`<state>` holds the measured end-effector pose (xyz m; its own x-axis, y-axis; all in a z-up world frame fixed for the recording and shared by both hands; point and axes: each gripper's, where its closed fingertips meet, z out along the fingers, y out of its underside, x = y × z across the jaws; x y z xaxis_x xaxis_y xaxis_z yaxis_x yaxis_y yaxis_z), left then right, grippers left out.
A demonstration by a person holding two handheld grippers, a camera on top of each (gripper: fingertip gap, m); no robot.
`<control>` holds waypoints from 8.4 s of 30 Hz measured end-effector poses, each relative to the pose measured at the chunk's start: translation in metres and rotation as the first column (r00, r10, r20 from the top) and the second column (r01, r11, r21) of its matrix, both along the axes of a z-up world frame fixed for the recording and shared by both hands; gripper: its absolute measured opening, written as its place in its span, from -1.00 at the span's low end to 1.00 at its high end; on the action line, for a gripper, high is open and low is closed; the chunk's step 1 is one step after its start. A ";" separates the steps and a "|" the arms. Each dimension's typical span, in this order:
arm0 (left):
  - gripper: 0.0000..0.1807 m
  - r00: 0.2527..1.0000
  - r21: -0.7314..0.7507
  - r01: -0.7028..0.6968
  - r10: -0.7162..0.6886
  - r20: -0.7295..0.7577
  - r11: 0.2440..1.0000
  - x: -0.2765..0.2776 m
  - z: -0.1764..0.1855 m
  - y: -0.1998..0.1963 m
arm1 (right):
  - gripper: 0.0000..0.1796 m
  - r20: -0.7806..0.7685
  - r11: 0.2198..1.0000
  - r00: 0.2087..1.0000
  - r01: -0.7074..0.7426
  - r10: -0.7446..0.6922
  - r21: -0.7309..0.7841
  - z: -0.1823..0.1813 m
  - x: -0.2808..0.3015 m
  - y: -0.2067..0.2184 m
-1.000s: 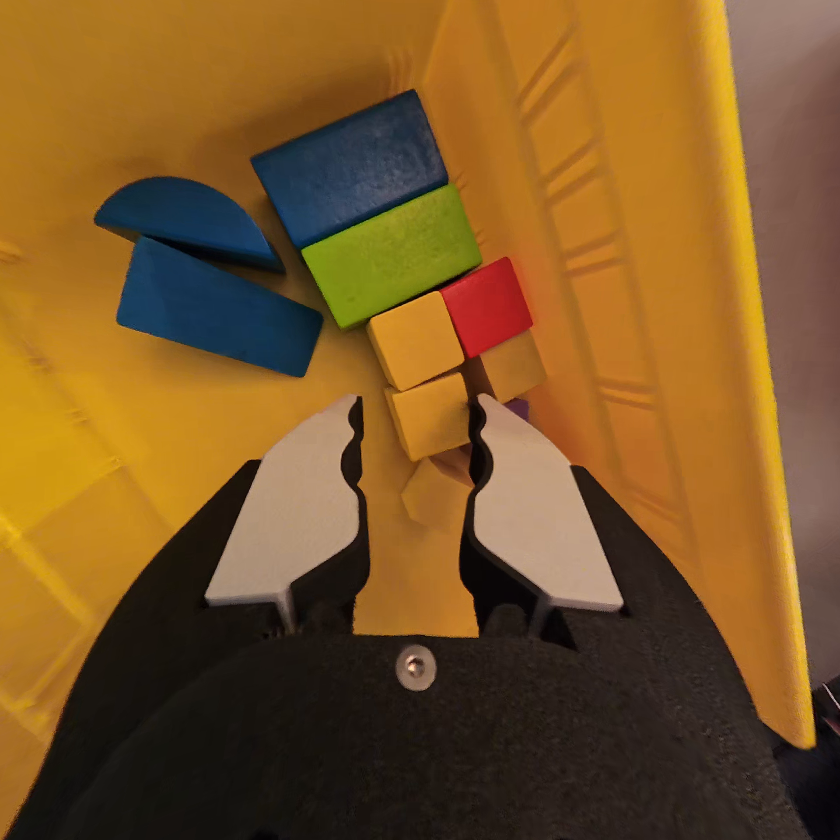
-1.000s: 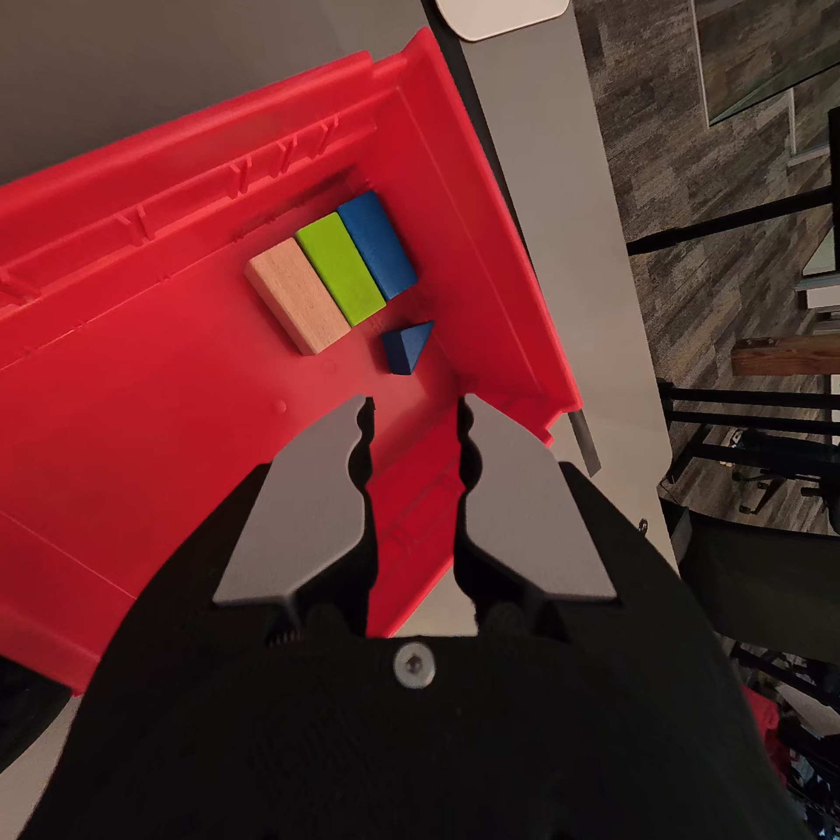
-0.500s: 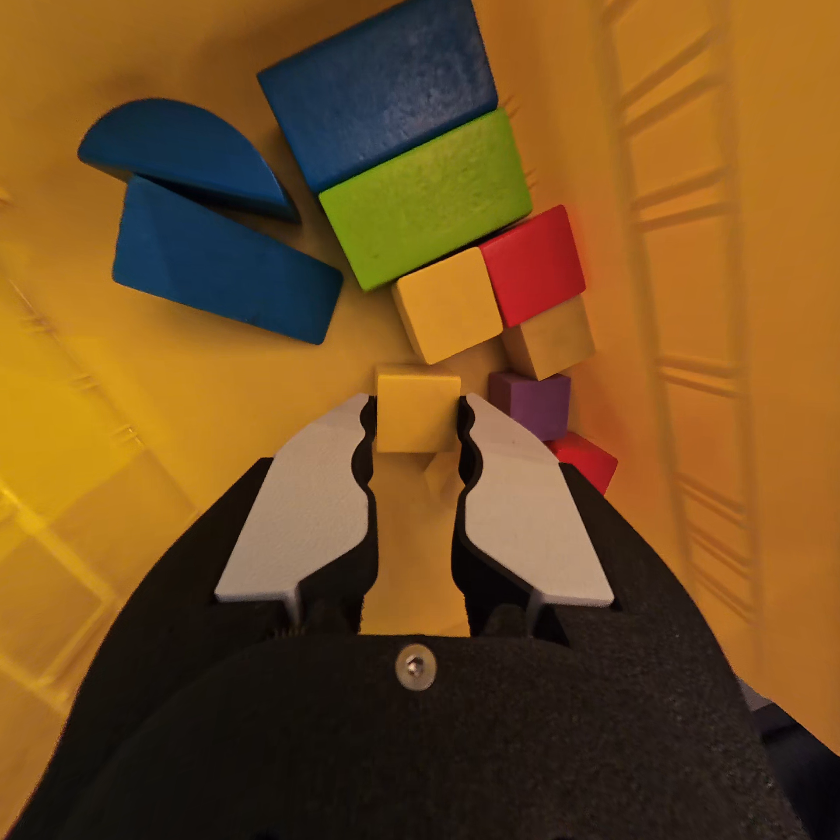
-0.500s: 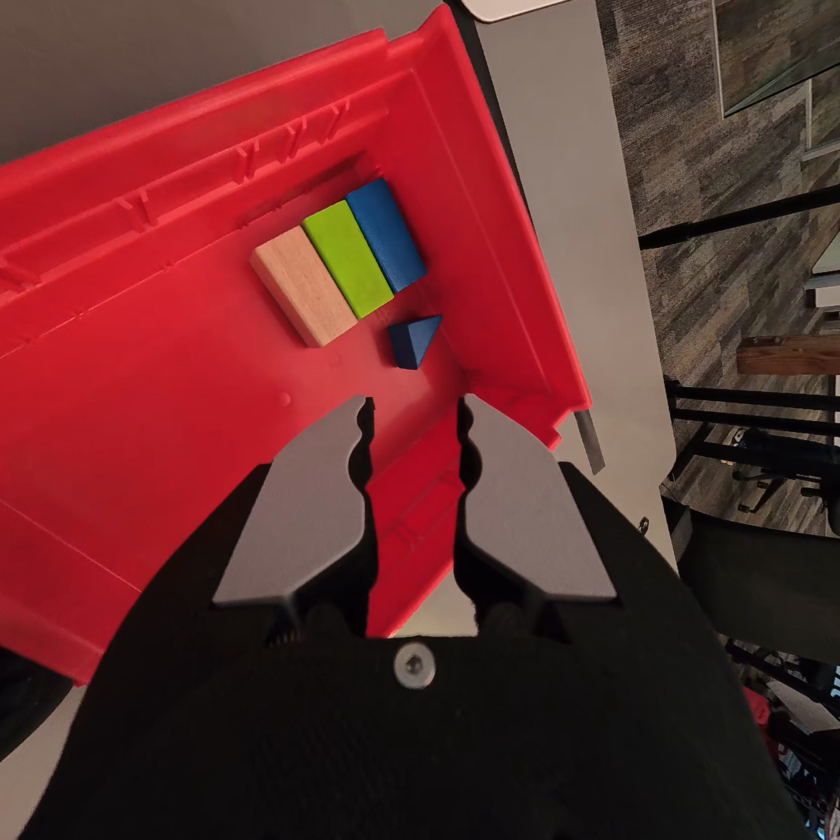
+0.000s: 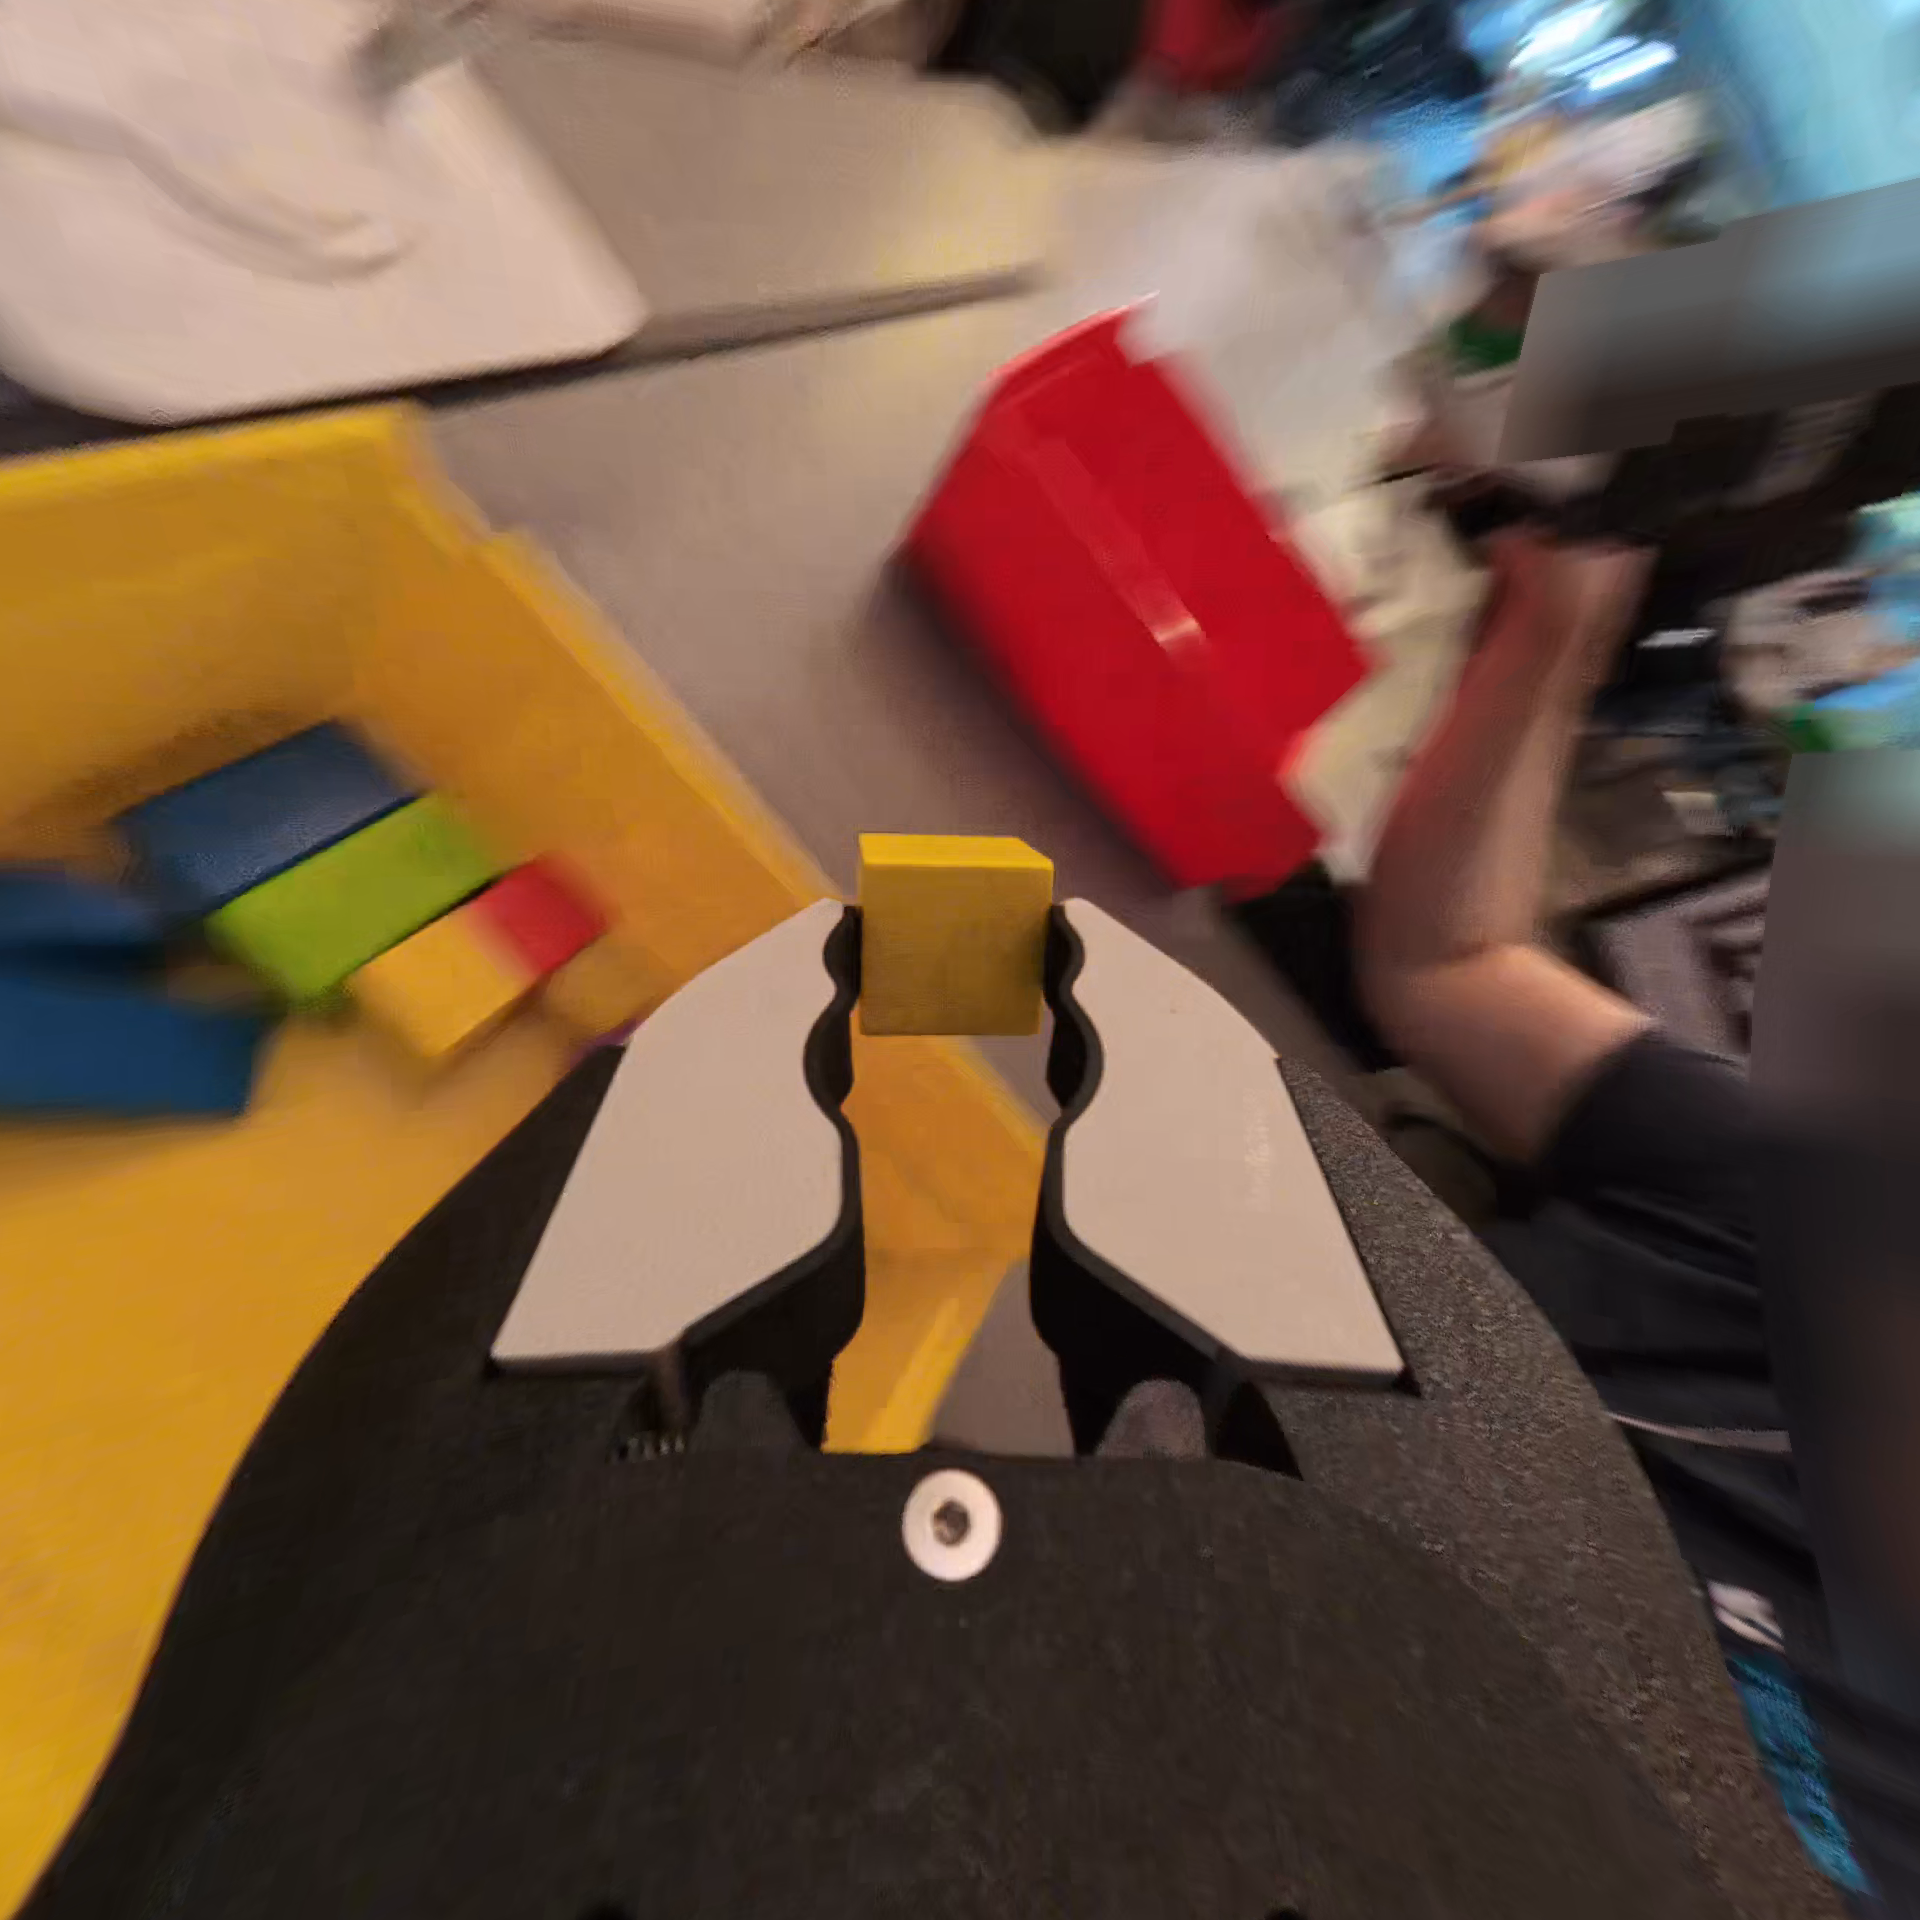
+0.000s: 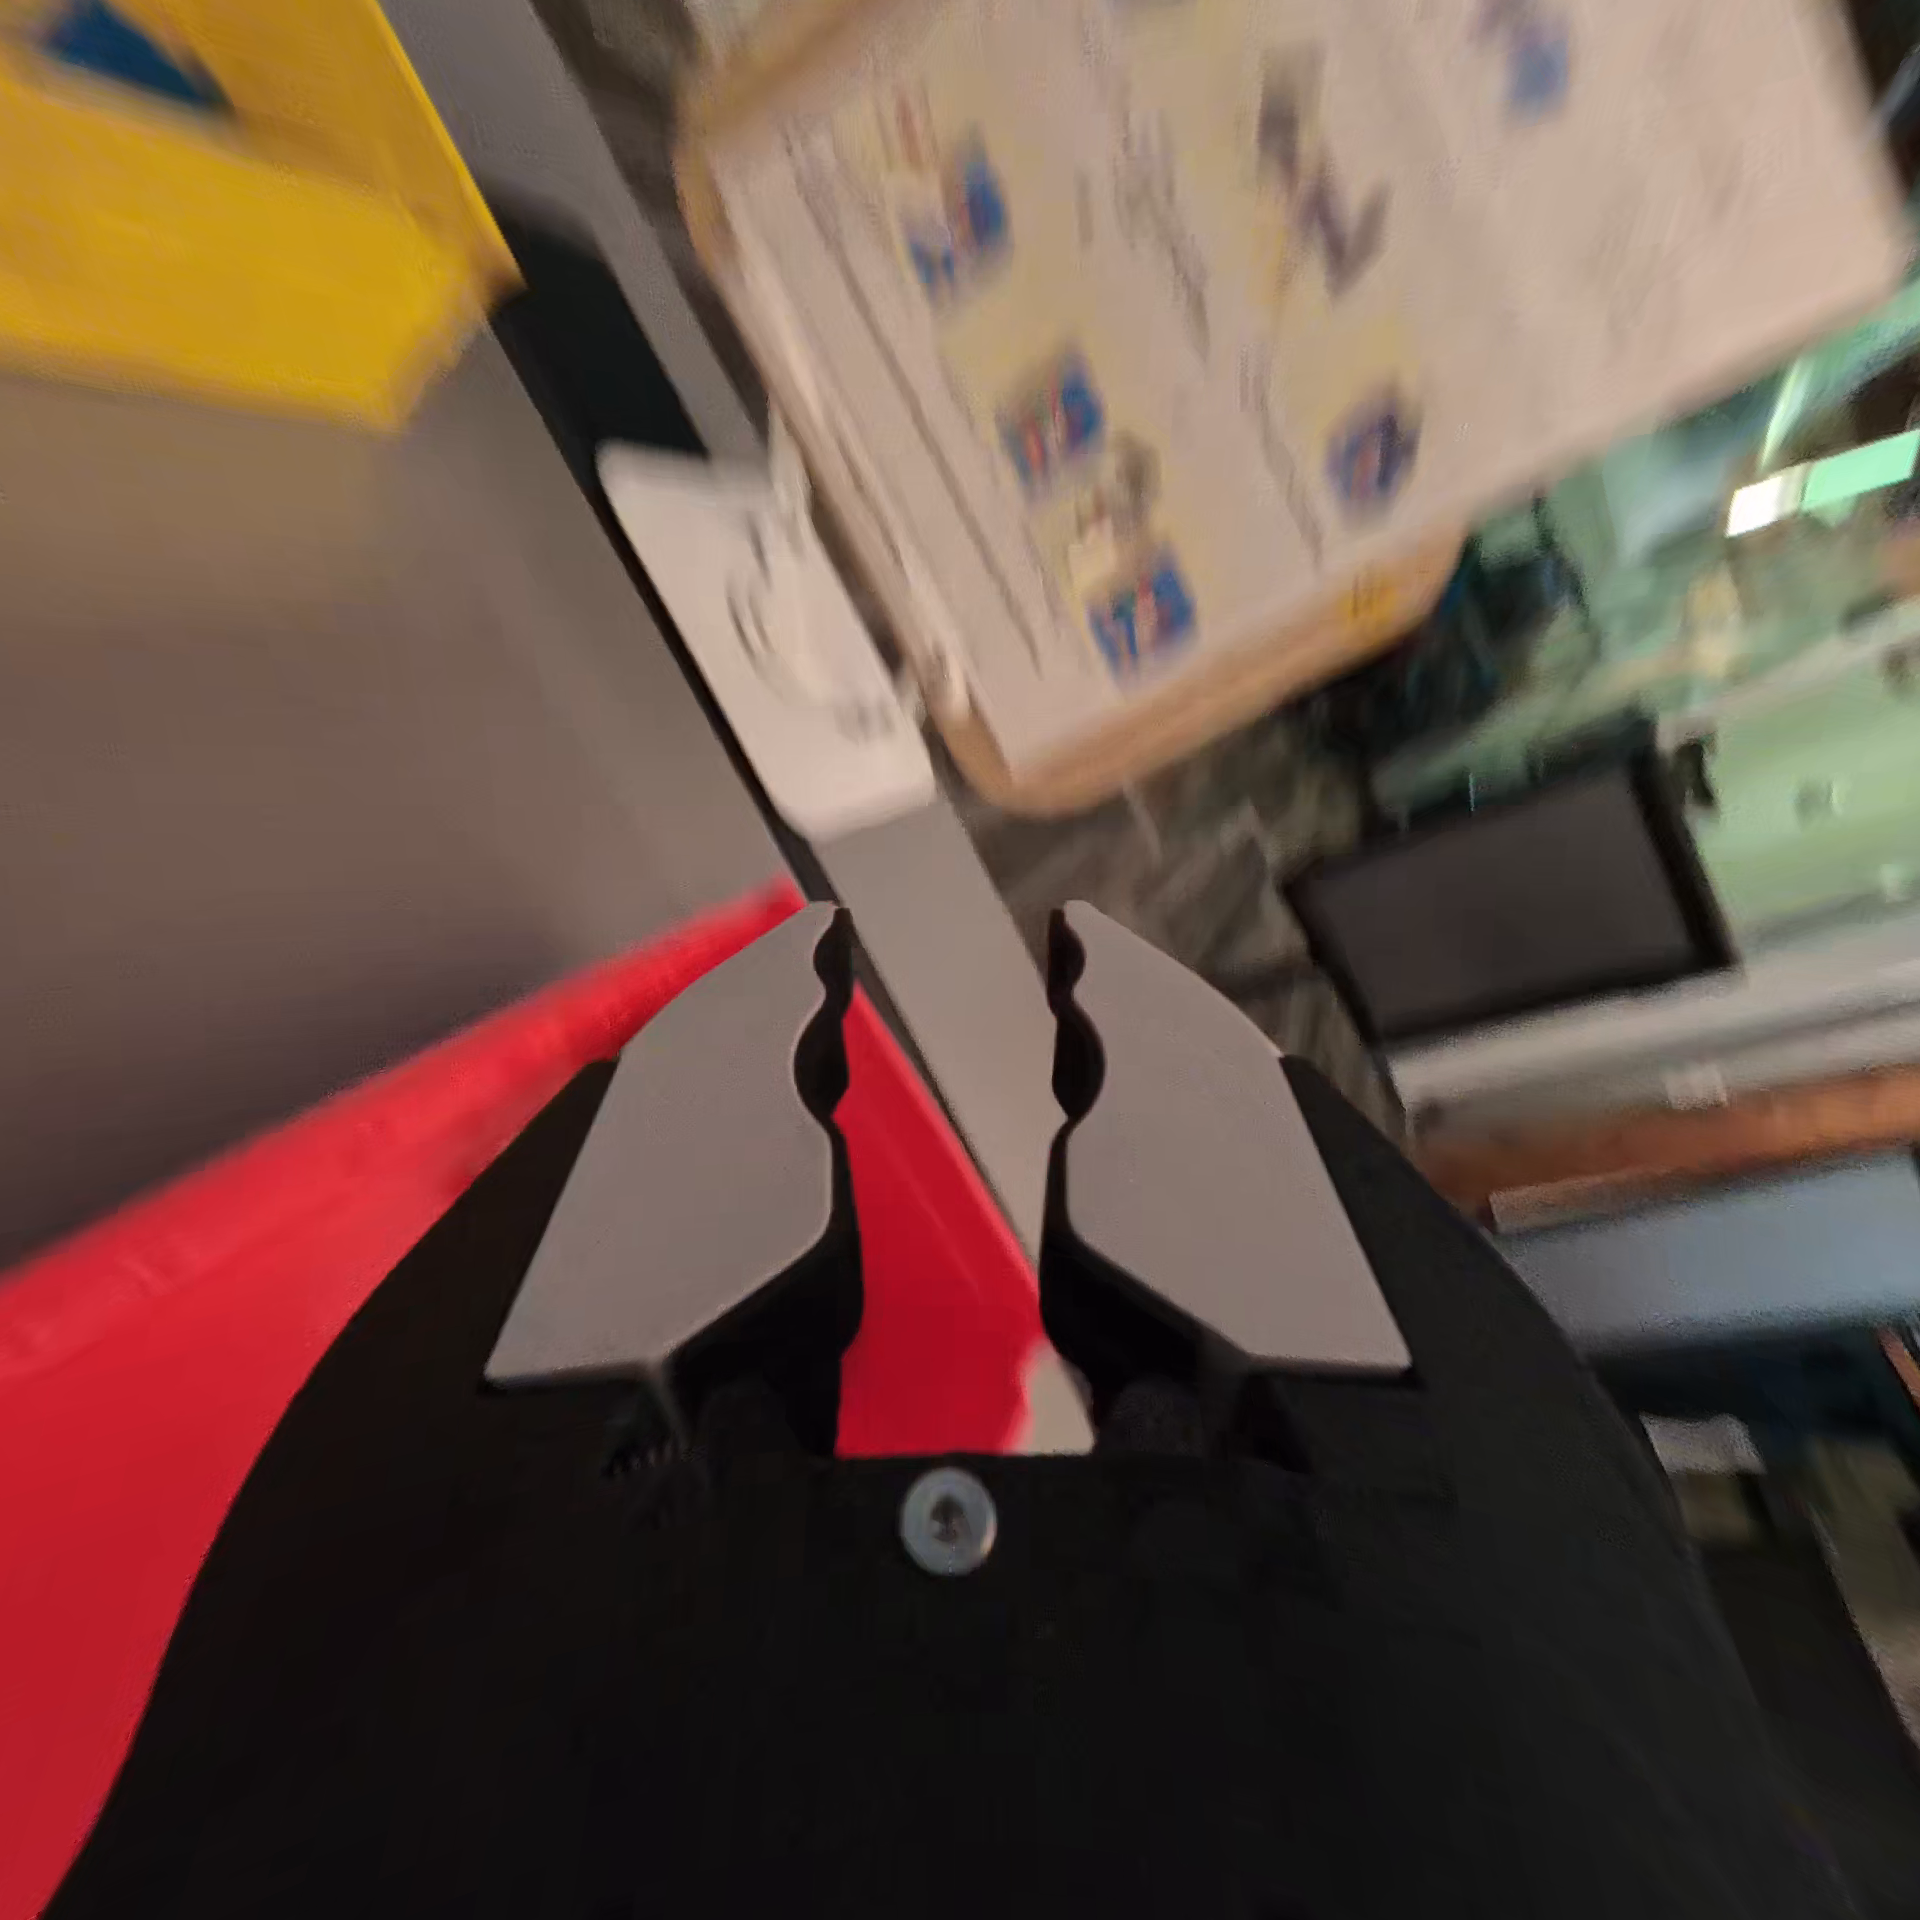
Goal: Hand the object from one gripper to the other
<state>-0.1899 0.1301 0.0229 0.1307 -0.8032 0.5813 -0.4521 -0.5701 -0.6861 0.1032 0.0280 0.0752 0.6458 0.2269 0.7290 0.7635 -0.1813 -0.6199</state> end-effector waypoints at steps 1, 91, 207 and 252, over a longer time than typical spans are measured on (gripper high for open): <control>-0.63 0.993 -0.018 0.060 -0.058 0.103 0.998 0.006 0.020 -0.015 | -0.53 -0.033 0.992 0.993 -0.114 0.116 0.062 0.011 -0.031 0.000; -0.71 0.989 0.273 0.136 -0.145 0.015 0.952 0.008 0.047 -0.059 | -0.65 0.041 0.899 0.994 0.107 -0.099 -0.424 -0.096 0.066 -0.013; -0.49 0.893 0.277 0.238 -0.322 0.314 0.931 0.033 0.098 -0.110 | -0.69 -0.088 0.486 0.939 0.090 -0.331 -0.869 -0.206 0.078 -0.051; -0.33 0.737 -0.041 0.141 -0.132 -0.663 0.989 -0.022 -0.142 -0.010 | -0.61 -0.068 0.609 0.912 0.213 -0.404 -0.764 -0.158 0.094 -0.056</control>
